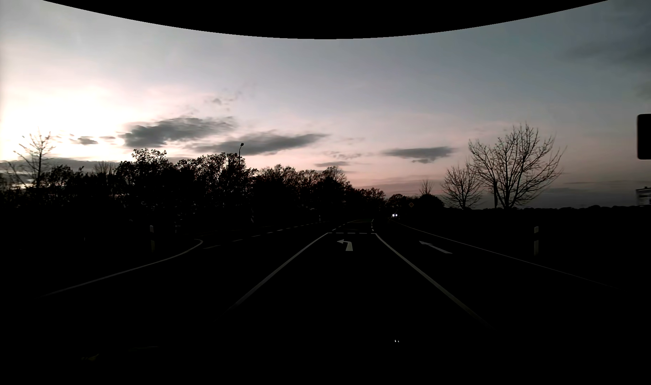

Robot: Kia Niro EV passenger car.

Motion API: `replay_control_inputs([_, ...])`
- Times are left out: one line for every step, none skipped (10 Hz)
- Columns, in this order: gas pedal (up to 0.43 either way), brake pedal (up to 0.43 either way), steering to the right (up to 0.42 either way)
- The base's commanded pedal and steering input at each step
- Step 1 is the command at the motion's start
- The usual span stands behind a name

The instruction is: Follow the waypoints while adhering to traffic rules and regulations

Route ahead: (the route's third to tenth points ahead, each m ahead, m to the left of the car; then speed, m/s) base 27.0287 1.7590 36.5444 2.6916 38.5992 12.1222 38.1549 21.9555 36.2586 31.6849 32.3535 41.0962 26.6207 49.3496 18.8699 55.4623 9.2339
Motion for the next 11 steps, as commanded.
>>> replay_control_inputs([0.0, 0.262, 0.006])
replay_control_inputs([0.0, 0.262, 0.006])
replay_control_inputs([0.0, 0.256, 0.006])
replay_control_inputs([0.0, 0.256, 0.006])
replay_control_inputs([0.0, 0.256, 0.006])
replay_control_inputs([0.0, 0.256, 0.006])
replay_control_inputs([0.0, 0.256, 0.006])
replay_control_inputs([0.0, 0.256, 0.008])
replay_control_inputs([0.0, 0.256, 0.01])
replay_control_inputs([0.0, 0.256, 0.011])
replay_control_inputs([0.0, 0.256, 0.011])
